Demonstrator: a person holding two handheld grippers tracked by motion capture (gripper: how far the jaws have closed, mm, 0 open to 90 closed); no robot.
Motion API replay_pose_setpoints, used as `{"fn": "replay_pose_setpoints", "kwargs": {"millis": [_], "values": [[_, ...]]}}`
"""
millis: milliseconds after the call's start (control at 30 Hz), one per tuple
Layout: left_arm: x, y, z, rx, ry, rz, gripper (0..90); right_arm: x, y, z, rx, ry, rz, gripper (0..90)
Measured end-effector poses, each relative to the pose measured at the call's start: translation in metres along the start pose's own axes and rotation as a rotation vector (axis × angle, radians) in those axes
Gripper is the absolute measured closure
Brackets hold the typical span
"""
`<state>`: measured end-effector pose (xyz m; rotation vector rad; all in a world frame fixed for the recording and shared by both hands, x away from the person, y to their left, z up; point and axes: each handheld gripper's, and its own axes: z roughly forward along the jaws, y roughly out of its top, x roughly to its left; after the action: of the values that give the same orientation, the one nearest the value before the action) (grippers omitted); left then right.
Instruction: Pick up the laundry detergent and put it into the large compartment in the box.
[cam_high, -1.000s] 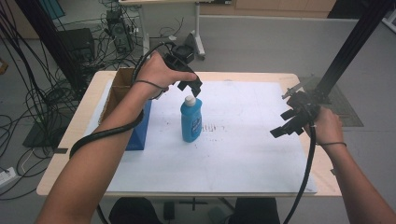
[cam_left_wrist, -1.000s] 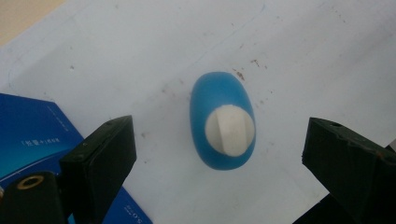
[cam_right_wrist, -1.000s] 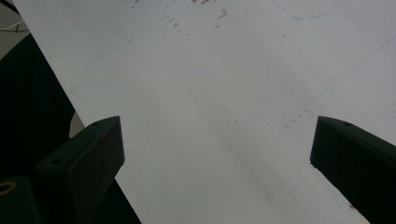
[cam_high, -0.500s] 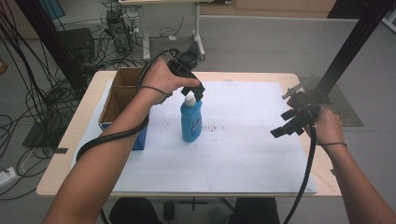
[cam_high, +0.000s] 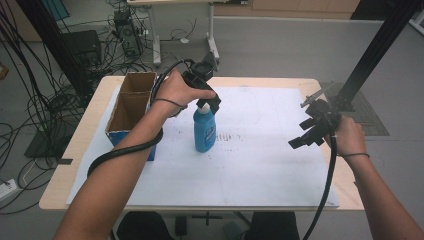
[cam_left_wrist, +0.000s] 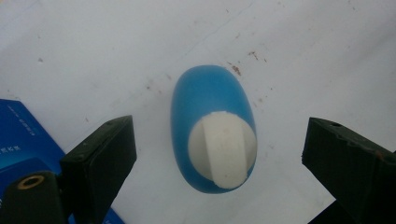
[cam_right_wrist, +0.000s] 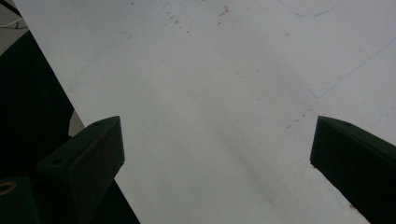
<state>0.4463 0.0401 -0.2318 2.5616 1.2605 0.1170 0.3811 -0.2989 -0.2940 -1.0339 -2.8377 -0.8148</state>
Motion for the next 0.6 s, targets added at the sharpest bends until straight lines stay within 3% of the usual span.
{"fn": "replay_pose_setpoints", "kwargs": {"millis": [600], "values": [[-0.001,-0.003,0.02,0.001,0.013,-0.009,10.7,-0.001,-0.002,0.003,0.001,0.007,0.001,2.9]]}}
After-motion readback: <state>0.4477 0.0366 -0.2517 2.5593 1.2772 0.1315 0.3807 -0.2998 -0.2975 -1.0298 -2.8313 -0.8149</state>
